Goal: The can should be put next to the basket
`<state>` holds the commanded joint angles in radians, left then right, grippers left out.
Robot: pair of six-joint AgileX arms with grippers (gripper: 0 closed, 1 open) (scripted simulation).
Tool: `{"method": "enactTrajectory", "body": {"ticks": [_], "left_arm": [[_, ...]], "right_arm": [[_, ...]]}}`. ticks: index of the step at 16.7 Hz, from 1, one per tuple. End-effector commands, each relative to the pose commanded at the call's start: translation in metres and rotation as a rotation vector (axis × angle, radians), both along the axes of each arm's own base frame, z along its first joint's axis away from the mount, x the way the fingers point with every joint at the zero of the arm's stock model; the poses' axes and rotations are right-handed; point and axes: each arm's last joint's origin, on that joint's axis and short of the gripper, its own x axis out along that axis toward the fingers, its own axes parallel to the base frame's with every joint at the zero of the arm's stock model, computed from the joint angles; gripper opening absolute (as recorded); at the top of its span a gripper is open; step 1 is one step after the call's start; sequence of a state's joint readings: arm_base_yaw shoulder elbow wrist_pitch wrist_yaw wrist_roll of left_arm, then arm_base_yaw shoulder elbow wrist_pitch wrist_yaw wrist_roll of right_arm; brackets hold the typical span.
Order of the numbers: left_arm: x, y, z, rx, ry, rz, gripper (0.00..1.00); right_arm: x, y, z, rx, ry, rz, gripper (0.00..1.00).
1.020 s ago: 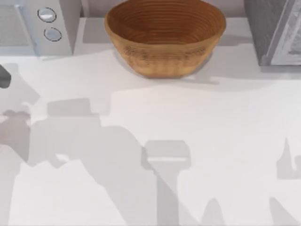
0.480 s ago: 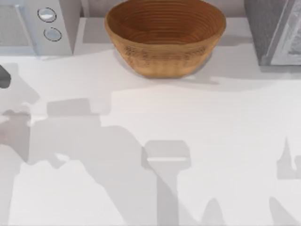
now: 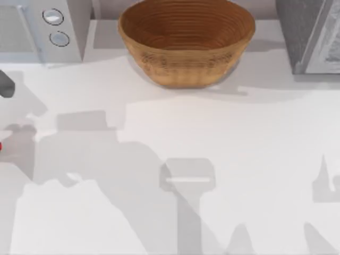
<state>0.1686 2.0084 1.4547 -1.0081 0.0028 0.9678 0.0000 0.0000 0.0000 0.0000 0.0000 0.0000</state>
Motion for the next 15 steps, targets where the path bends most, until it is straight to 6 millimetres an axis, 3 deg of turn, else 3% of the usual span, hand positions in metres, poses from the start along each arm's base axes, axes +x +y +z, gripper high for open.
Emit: {"method": "enactTrajectory", "body": {"ticks": [3, 6, 10, 15], "left_arm": [[0.009, -0.022, 0.008, 0.0, -0.03, 0.061, 0.0], [0.023, -0.058, 0.019, -0.008, -0.067, 0.17, 0.0], [0.03, -0.123, 0.023, -0.019, -0.066, 0.384, 0.0], [0.014, -0.208, 0.015, -0.004, -0.001, 0.659, 0.0]], "right_arm": [[0.0, 0.0, 0.0, 0.0, 0.0, 0.0, 1.0], [0.0, 0.0, 0.0, 0.0, 0.0, 0.0, 1.0], [0.0, 0.0, 0.0, 0.0, 0.0, 0.0, 1.0], [0.0, 0.0, 0.0, 0.0, 0.0, 0.0, 1.0]]}}
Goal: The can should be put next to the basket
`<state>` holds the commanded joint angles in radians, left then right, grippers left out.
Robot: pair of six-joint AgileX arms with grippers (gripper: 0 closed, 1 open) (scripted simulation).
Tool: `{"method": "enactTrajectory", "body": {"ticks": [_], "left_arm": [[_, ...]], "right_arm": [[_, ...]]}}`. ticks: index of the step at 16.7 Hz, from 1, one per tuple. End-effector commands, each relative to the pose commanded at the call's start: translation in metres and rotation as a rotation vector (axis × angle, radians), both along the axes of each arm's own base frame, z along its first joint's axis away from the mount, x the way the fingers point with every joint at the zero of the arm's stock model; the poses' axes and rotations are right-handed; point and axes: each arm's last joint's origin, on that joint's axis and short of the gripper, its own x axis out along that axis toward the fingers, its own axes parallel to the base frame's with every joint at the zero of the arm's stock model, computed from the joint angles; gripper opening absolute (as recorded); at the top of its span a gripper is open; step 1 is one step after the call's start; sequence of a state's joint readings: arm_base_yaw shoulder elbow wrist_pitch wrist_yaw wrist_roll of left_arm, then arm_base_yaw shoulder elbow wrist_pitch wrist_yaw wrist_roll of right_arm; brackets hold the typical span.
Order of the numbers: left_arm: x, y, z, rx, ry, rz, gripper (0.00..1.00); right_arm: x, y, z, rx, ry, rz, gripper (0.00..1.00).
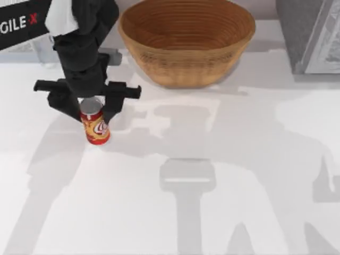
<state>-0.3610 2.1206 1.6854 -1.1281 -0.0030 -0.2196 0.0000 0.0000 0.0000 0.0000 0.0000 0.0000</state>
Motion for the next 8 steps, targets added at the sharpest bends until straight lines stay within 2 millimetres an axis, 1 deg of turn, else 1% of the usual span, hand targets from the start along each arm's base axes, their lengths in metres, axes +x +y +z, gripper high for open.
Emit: {"method": "enactTrajectory", "body": {"ticks": [2, 4, 6, 8], "left_arm": [[-0.009, -0.027, 0.002, -0.004, 0.004, 0.059, 0.0], [-0.016, -0.048, 0.003, -0.006, 0.004, 0.093, 0.0], [-0.021, -0.062, 0.003, -0.004, 0.008, 0.11, 0.0], [-0.022, -0.065, 0.003, -0.003, 0.01, 0.113, 0.0]], "right_arm": [[0.0, 0.0, 0.0, 0.0, 0.0, 0.0, 1.0], [0.0, 0.0, 0.0, 0.0, 0.0, 0.0, 1.0], [0.0, 0.0, 0.0, 0.0, 0.0, 0.0, 1.0], [0.0, 0.0, 0.0, 0.0, 0.0, 0.0, 1.0]]}}
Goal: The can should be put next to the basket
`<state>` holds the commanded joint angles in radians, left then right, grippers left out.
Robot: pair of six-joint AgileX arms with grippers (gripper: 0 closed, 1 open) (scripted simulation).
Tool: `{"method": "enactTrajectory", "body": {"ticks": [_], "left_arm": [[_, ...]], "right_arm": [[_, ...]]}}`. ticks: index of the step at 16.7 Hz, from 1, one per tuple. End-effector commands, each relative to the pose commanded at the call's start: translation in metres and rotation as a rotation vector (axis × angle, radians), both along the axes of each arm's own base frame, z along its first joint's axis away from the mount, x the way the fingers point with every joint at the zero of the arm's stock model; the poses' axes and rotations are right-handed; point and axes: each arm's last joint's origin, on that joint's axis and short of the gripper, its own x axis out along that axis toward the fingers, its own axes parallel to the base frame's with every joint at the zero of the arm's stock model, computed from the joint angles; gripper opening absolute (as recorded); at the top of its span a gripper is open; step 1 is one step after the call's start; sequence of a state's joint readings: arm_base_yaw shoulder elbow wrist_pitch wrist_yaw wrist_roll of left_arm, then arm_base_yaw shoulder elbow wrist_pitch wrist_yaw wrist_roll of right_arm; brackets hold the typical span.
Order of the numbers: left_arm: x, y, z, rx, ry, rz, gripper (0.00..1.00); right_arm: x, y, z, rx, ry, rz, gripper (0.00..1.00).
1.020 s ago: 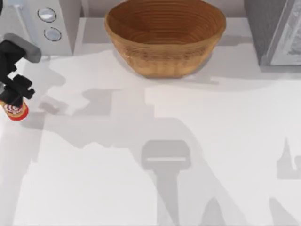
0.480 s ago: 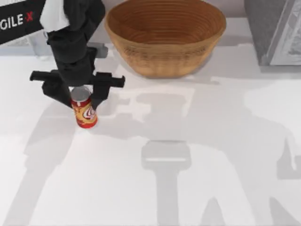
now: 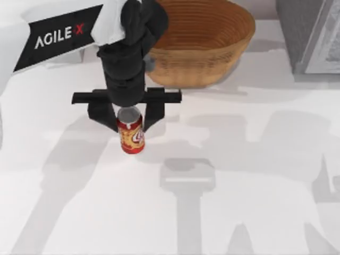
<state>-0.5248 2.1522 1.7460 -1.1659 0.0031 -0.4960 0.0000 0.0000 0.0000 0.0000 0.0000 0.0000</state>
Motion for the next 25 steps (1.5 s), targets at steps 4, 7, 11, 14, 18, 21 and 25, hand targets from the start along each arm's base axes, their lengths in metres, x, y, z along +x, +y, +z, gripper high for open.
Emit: {"method": "enactTrajectory", "body": {"ticks": [4, 7, 11, 14, 18, 21, 25], "left_arm": [[0.0003, 0.0017, -0.0003, -0.001, -0.001, 0.001, 0.0], [0.0001, 0.0008, -0.0045, -0.001, -0.001, 0.001, 0.0], [-0.0001, 0.0, -0.008, 0.0, 0.0, 0.0, 0.0], [-0.0001, 0.0, -0.008, 0.0, 0.0, 0.0, 0.15], [-0.0001, 0.0, -0.008, 0.0, 0.0, 0.0, 0.45], [-0.0001, 0.0, -0.008, 0.0, 0.0, 0.0, 0.68], [-0.0001, 0.0, -0.008, 0.0, 0.0, 0.0, 0.98]], "right_arm": [[0.0, 0.0, 0.0, 0.0, 0.0, 0.0, 1.0], [0.0, 0.0, 0.0, 0.0, 0.0, 0.0, 1.0], [0.0, 0.0, 0.0, 0.0, 0.0, 0.0, 1.0], [0.0, 0.0, 0.0, 0.0, 0.0, 0.0, 1.0], [0.0, 0.0, 0.0, 0.0, 0.0, 0.0, 1.0], [0.0, 0.0, 0.0, 0.0, 0.0, 0.0, 1.0], [0.0, 0.0, 0.0, 0.0, 0.0, 0.0, 1.0]]}}
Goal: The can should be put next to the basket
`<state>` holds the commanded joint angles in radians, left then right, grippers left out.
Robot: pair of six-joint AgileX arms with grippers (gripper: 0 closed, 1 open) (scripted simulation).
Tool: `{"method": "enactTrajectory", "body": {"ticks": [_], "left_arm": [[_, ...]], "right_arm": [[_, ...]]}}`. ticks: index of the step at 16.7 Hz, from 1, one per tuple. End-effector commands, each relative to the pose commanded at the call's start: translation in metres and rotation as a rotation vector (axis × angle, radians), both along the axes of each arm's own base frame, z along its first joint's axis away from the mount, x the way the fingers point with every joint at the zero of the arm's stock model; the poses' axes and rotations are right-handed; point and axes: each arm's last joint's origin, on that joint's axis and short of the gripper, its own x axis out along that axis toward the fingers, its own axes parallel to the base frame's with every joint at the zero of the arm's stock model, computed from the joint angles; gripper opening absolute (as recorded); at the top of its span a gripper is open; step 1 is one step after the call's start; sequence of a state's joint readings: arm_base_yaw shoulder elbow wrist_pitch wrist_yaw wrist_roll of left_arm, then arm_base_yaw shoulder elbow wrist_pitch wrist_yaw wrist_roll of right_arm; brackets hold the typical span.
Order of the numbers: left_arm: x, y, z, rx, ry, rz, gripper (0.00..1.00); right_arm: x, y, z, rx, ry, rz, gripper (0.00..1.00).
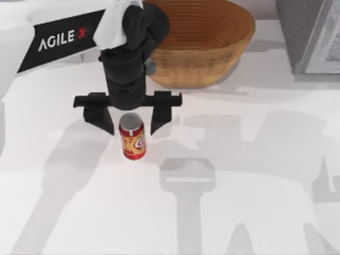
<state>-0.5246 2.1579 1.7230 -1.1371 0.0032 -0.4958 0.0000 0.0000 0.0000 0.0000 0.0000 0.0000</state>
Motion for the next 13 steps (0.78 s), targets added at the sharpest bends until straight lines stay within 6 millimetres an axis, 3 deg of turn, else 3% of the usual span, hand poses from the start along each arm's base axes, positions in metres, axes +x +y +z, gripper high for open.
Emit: {"method": "enactTrajectory", "body": {"ticks": [10, 13], "left_arm": [[0.0, 0.0, 0.0, 0.001, 0.001, 0.001, 1.0], [0.001, 0.0, 0.014, 0.003, 0.005, 0.002, 1.0]], "right_arm": [[0.0, 0.0, 0.0, 0.0, 0.0, 0.0, 1.0], [0.0, 0.0, 0.0, 0.0, 0.0, 0.0, 1.0]]}}
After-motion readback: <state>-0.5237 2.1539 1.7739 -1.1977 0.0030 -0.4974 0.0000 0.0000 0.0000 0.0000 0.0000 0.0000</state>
